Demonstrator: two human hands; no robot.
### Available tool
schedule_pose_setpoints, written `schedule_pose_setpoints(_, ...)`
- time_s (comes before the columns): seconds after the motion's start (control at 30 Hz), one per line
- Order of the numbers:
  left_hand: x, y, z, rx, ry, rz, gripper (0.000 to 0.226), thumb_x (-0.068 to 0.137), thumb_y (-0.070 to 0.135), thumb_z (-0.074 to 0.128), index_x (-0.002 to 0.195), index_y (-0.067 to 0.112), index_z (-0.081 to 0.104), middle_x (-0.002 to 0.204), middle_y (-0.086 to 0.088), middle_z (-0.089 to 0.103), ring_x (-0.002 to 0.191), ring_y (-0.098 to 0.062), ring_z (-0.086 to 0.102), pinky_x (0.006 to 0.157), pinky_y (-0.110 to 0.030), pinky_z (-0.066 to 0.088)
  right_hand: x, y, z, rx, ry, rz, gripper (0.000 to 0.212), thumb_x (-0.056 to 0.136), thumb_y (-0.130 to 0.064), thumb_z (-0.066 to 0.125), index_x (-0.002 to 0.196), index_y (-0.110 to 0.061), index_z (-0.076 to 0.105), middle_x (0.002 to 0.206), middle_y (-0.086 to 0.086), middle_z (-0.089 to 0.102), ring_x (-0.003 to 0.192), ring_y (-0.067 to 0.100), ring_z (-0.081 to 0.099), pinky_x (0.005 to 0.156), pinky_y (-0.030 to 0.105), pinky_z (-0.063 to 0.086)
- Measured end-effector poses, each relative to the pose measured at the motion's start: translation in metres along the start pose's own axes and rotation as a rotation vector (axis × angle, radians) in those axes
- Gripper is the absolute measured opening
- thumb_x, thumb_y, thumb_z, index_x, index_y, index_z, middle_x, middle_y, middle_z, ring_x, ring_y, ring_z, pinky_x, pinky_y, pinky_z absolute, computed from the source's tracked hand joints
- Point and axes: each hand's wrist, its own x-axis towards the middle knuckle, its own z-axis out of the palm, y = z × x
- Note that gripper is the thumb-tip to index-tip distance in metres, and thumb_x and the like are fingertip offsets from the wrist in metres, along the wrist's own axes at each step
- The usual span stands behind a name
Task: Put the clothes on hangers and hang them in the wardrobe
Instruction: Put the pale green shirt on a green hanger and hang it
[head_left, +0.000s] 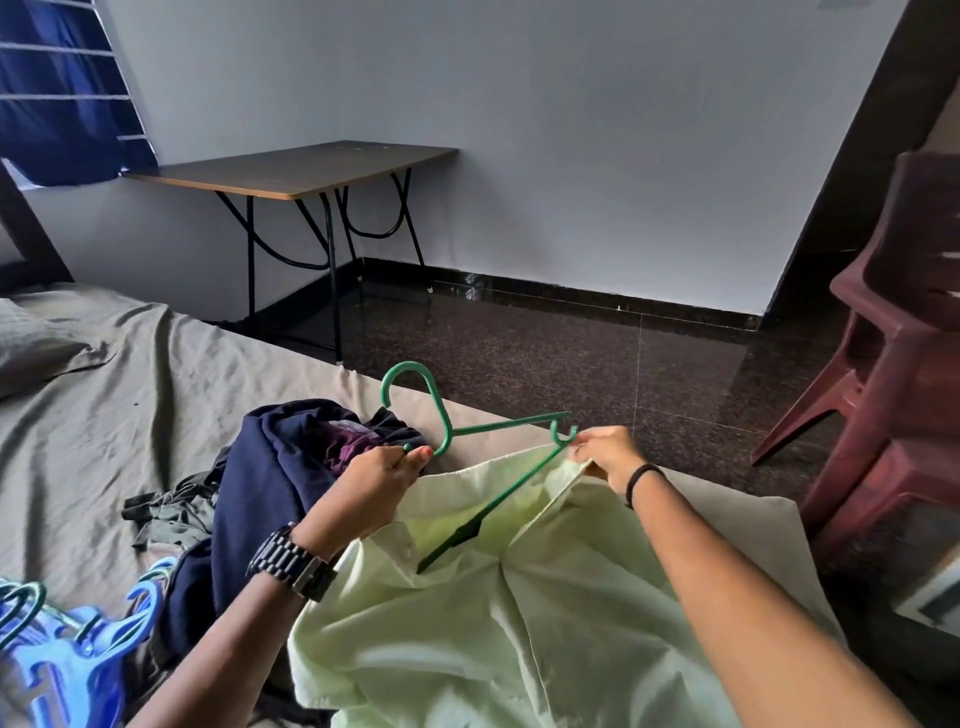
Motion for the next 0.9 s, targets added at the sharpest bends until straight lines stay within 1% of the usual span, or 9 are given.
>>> schedule_pose_setpoints(0.17, 0.007, 0.014, -0.008, 0.013, -0.048, 0.018, 0.045, 0.097, 0.038, 0.049, 0.059, 0.013, 0.050, 0.058, 0.000, 0.051, 0.056, -0.015, 0.045, 0.058, -0.029, 0.035, 0.003, -0.021, -0.011, 0.041, 0.085, -0.051, 0.033, 0.077, 0.015, 0.060, 0.058, -0.010, 0.067, 0.042, -0.009, 0.057, 0.056, 0.012, 0.052, 0.047, 0.015, 0.045)
schedule_pose_setpoints(0.3, 0.012, 0.022, -0.015, 0.091, -0.101, -0.012, 0.045, 0.097, 0.039, 0.049, 0.060, 0.013, 0.051, 0.056, 0.002, 0.051, 0.052, -0.010, 0.046, 0.048, -0.016, 0.035, -0.003, -0.027, -0.027, -0.028, 0.002, -0.073, 0.032, 0.078, 0.022, 0.045, 0.092, 0.008, 0.071, 0.077, 0.007, 0.064, 0.075, 0.015, 0.053, 0.058, 0.019, 0.043)
schedule_pose_setpoints(0.4, 0.012, 0.027, -0.017, 0.209, -0.165, 0.024, 0.048, 0.097, 0.041, 0.047, 0.058, 0.014, 0.050, 0.055, 0.003, 0.049, 0.050, -0.008, 0.045, 0.047, -0.013, 0.034, -0.006, -0.035, -0.039, -0.177, 0.002, -0.121, 0.030, 0.078, 0.020, 0.047, 0.086, 0.006, 0.072, 0.081, 0.010, 0.063, 0.075, 0.016, 0.050, 0.059, 0.025, 0.039)
schedule_pose_setpoints(0.5, 0.010, 0.032, -0.017, 0.317, -0.209, 0.039, 0.049, 0.100, 0.040, 0.040, 0.058, 0.016, 0.048, 0.054, 0.005, 0.047, 0.048, -0.004, 0.042, 0.047, -0.012, 0.037, -0.009, -0.041, -0.051, -0.333, -0.143, -0.100, 0.020, 0.078, 0.018, 0.054, 0.088, 0.012, 0.071, 0.073, 0.010, 0.062, 0.076, 0.018, 0.050, 0.060, 0.026, 0.038)
schedule_pose_setpoints(0.6, 0.007, 0.036, -0.016, 0.354, -0.217, 0.042, 0.051, 0.099, 0.040, 0.041, 0.055, 0.016, 0.047, 0.052, 0.005, 0.046, 0.048, -0.005, 0.042, 0.049, -0.012, 0.036, -0.012, -0.046, -0.058, -0.404, -0.268, -0.071, 0.026, 0.080, 0.022, 0.050, 0.097, 0.014, 0.068, 0.081, 0.012, 0.066, 0.084, 0.021, 0.054, 0.059, 0.020, 0.042)
schedule_pose_setpoints(0.67, 0.007, 0.038, -0.013, 0.377, -0.240, 0.035, 0.048, 0.100, 0.039, 0.040, 0.057, 0.019, 0.047, 0.055, 0.006, 0.047, 0.050, -0.006, 0.043, 0.053, -0.015, 0.036, -0.015, -0.053, -0.055, -0.577, -0.213, -0.157, 0.019, 0.082, 0.009, 0.058, 0.092, 0.003, 0.074, 0.086, 0.015, 0.069, 0.076, 0.016, 0.057, 0.055, 0.015, 0.043)
schedule_pose_setpoints(0.77, 0.008, 0.049, -0.010, 0.441, -0.284, 0.043, 0.048, 0.101, 0.040, 0.037, 0.063, 0.016, 0.053, 0.060, 0.006, 0.047, 0.059, -0.010, 0.048, 0.065, -0.021, 0.035, -0.015, -0.061, -0.044, -0.764, 0.022, -0.314, 0.021, 0.081, -0.002, 0.056, 0.085, -0.005, 0.076, 0.096, 0.016, 0.072, 0.089, 0.030, 0.066, 0.077, 0.031, 0.056)
schedule_pose_setpoints(0.87, 0.008, 0.061, -0.009, 0.508, -0.280, 0.107, 0.047, 0.104, 0.036, 0.029, 0.104, 0.006, 0.064, 0.074, 0.004, 0.053, 0.076, -0.014, 0.053, 0.069, -0.021, 0.035, -0.022, -0.065, -0.037, -0.799, 0.128, -0.433, 0.024, 0.083, 0.000, 0.050, 0.086, -0.005, 0.073, 0.100, 0.018, 0.069, 0.093, 0.038, 0.064, 0.081, 0.044, 0.055)
schedule_pose_setpoints(0.9, 0.009, 0.063, -0.010, 0.503, -0.288, 0.105, 0.047, 0.103, 0.037, 0.030, 0.104, 0.004, 0.064, 0.072, 0.004, 0.052, 0.073, -0.013, 0.052, 0.069, -0.022, 0.036, -0.024, -0.065, -0.037, -0.809, 0.128, -0.459, 0.024, 0.084, 0.001, 0.049, 0.088, -0.006, 0.072, 0.102, 0.018, 0.068, 0.094, 0.038, 0.064, 0.080, 0.043, 0.054)
